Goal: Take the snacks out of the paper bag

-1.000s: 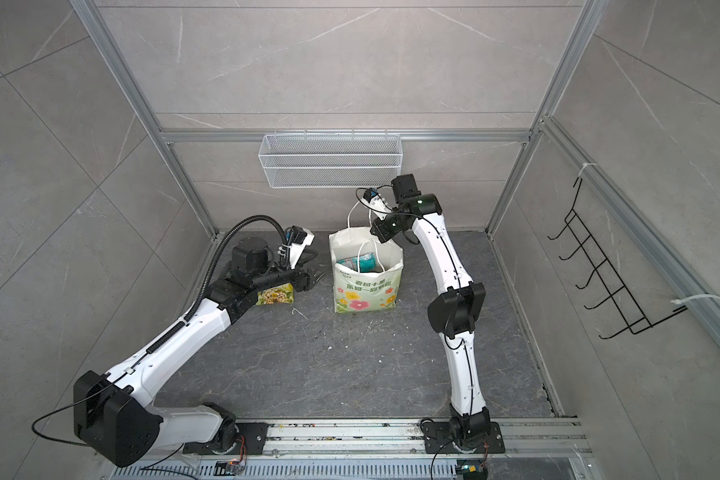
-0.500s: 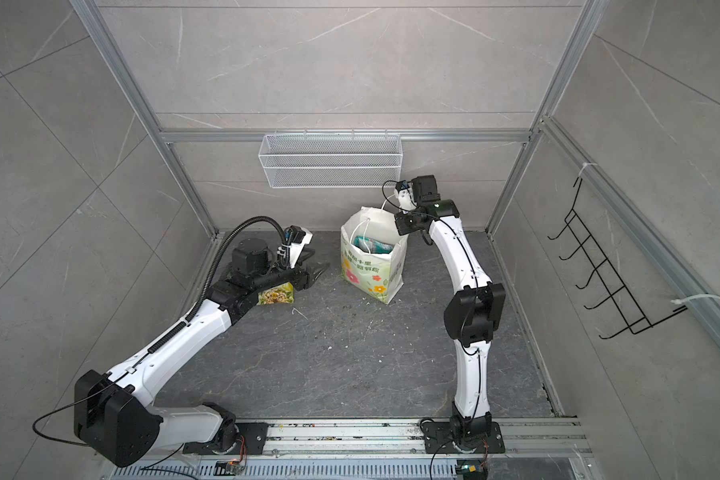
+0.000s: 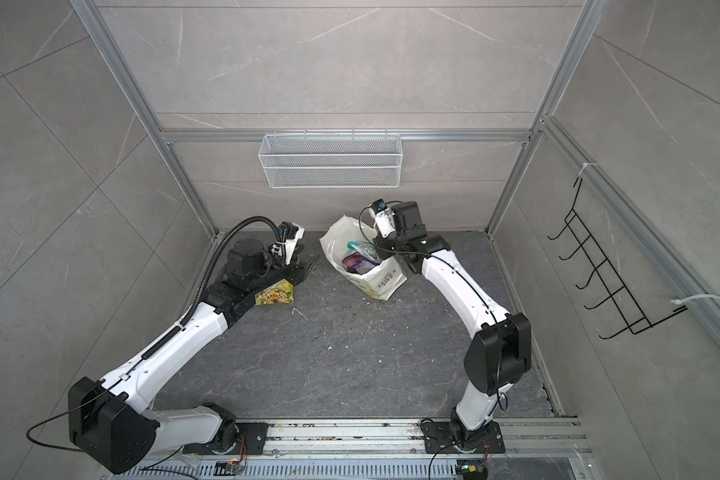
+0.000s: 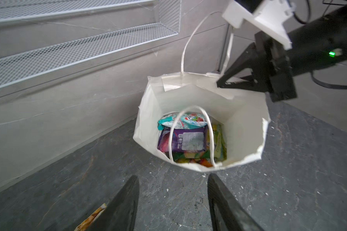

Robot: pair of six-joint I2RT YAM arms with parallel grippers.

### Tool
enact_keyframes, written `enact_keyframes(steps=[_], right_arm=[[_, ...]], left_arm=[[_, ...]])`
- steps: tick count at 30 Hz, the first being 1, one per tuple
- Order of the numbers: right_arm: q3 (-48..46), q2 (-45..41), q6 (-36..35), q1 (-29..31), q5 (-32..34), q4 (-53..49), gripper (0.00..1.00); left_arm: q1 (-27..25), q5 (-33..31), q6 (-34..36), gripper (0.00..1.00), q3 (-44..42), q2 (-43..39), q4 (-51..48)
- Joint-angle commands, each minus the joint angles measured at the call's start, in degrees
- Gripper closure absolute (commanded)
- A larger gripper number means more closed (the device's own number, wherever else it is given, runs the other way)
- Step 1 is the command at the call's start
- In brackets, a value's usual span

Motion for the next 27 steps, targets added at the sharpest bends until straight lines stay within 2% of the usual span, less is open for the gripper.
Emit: enact_keyframes(steps=[1, 3, 7, 15, 19, 24, 27], right_arm=[[-3.9, -3.1, -1.6, 4.2, 0.8, 8.7, 1.0], [-6.0, -3.5, -3.4, 7.0, 2.0, 9.6, 1.0], [-10.5, -5.4, -5.9, 11.0, 1.5, 12.0, 1.0], [-14.5, -8.0, -1.4, 11.6, -0.5, 15.4, 1.0], [-19.1, -10.7, -0.9, 11.6, -3.1, 19.4, 1.0], [-20.7, -11.8, -1.3, 11.6, -2.8, 19.9, 1.0], [-21.1, -11.3, 1.1, 11.6, -1.2, 21.6, 1.0]], left_arm=[[0.3, -6.7, -1.5, 0.43, -0.3, -2.0, 1.5], [0.3, -8.2, -1.3, 0.43, -1.2, -2.6, 1.5], [0.3, -6.4, 0.3, 0.43, -1.1, -3.1, -0.2], [0.2, 1.7, 3.4, 0.45, -0.3, -0.7, -4.7], [0.3, 2.6, 4.9, 0.46, -0.1, 2.6, -5.6], [0.1, 7.0, 5.2, 0.45, 2.6, 7.5, -6.1], [0.0, 7.1, 4.2, 0.48, 3.9, 9.4, -5.9]])
